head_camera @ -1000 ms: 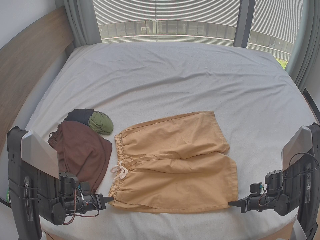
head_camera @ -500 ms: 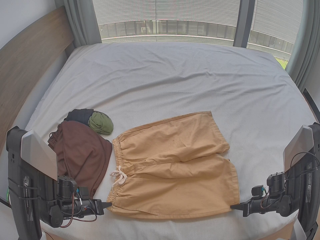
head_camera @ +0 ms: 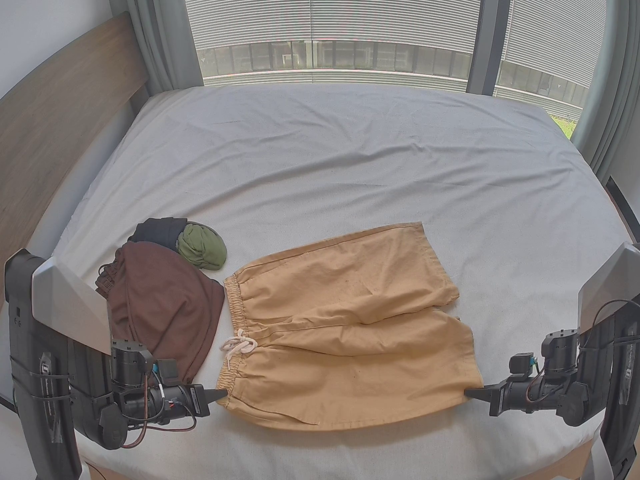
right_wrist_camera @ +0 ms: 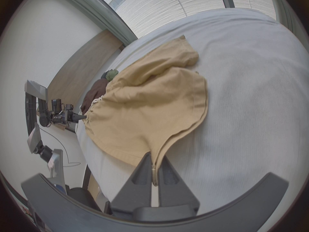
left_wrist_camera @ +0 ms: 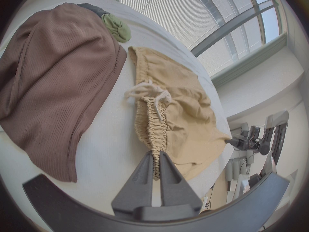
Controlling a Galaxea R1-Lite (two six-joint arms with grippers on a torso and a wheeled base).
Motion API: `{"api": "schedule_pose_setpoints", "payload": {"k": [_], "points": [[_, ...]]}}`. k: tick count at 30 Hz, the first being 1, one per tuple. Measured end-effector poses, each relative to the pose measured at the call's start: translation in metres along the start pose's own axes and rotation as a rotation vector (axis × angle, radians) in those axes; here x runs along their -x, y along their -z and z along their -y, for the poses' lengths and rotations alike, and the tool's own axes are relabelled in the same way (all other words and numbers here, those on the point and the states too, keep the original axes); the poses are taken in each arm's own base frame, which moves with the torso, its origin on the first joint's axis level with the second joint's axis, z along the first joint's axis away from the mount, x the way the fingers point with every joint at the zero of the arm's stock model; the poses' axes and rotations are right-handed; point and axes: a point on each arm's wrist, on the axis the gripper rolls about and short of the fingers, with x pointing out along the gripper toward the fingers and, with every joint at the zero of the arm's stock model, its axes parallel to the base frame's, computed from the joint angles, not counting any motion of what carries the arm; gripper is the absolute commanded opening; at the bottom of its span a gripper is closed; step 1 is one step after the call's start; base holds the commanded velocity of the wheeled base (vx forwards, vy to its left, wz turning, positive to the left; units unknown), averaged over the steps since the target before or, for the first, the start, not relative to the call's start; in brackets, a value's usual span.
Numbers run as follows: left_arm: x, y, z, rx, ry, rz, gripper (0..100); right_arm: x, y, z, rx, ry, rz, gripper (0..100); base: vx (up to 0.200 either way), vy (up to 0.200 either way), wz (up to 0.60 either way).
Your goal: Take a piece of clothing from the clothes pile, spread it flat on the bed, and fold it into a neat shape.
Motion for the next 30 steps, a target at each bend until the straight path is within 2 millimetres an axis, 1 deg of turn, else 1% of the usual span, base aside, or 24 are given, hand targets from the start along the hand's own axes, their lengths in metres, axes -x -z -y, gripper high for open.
{"api": "schedule_pose_setpoints", "payload": {"k": [6,17,26,30], "points": [[0.000,-0.016,0.008,0.041,0.039,0.070,0,0.002,-0.021,-0.002,0.006,-0.006,0.092,0,0.000,0.000,0.00],[-0.001,-0.034,0.021,0.091,0.086,0.143,0,-0.001,-0.058,-0.001,-0.022,-0.030,0.246,0,0.000,0.000,0.00],[-0.001,-0.045,0.025,0.116,0.100,0.195,0,-0.003,-0.076,-0.001,-0.022,-0.038,0.317,0,0.000,0.000,0.00],[0.000,-0.049,0.029,0.172,0.111,0.214,0,-0.004,-0.082,0.001,-0.023,-0.042,0.338,0,0.000,0.000,0.00]]}}
